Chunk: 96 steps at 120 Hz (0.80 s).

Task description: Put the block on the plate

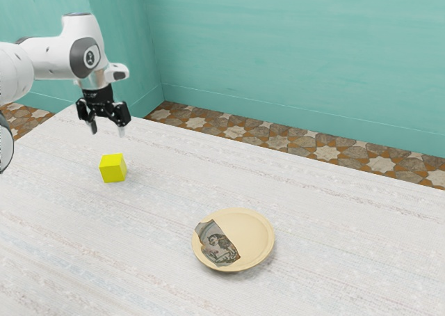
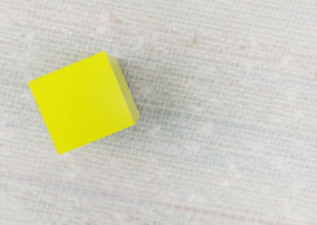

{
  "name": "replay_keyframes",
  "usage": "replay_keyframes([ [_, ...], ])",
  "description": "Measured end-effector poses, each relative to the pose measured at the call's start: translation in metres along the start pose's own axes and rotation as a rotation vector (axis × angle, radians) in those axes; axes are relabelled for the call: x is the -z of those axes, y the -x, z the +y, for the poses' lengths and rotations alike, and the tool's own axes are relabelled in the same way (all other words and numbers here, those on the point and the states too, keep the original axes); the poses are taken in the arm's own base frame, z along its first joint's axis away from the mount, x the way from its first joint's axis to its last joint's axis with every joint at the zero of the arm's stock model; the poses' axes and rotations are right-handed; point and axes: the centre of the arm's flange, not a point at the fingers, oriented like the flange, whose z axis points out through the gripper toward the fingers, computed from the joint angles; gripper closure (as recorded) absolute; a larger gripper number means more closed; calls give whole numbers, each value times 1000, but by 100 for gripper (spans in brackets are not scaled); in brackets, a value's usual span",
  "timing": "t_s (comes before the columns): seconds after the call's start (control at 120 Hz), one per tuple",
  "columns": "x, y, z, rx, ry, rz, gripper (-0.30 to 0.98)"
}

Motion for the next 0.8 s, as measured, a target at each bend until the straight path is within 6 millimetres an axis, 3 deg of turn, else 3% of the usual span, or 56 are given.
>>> replay_keyframes([
  [0.308,-47,-7,-24,157,69,-23,0],
  [0.533,-69,-8,-46,239,84,-42,0],
  [0.8,-85,-23,-56,252,50,-29,0],
])
